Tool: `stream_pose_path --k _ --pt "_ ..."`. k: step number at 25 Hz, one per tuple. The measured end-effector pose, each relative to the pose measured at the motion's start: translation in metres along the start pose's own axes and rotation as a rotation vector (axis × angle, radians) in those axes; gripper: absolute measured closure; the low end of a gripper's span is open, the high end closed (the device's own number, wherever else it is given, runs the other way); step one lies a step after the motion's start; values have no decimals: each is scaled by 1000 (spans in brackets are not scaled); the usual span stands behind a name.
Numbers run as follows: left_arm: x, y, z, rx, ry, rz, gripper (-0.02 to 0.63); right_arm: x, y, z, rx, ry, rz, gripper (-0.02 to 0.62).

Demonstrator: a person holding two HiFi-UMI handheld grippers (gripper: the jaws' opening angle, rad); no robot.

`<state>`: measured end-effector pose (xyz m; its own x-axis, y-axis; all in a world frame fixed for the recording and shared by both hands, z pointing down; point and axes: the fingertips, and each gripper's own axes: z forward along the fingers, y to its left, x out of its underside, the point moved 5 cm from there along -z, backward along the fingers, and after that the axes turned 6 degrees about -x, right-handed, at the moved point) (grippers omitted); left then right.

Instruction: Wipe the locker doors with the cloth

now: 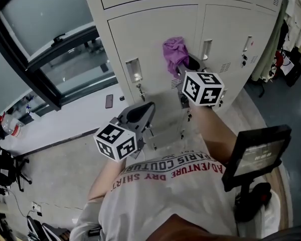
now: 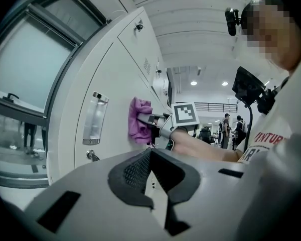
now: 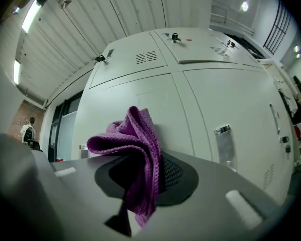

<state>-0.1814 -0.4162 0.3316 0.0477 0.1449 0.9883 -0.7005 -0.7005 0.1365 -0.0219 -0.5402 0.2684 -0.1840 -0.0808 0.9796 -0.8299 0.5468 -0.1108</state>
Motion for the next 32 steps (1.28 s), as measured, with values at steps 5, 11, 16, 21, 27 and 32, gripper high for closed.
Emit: stream_pose_path --k 5,11,16,21,27,32 --pt "4 -1 4 11 7 -6 604 -4 -43 -15 122 -17 -9 525" --pt "9 2 7 2 13 -13 604 7 -85 -25 219 -18 30 525" --pt "9 2 -3 -20 9 -18 604 7 -84 -28 218 -23 42 526" --pt "10 8 -12 -54 2 -29 604 -3 -67 -34 178 -76 46 525" --pt "13 14 -15 -78 4 -46 604 -10 11 -20 -65 -74 -5 525" --pt "15 21 -25 -112 0 -57 604 23 71 -6 -227 5 -41 525"
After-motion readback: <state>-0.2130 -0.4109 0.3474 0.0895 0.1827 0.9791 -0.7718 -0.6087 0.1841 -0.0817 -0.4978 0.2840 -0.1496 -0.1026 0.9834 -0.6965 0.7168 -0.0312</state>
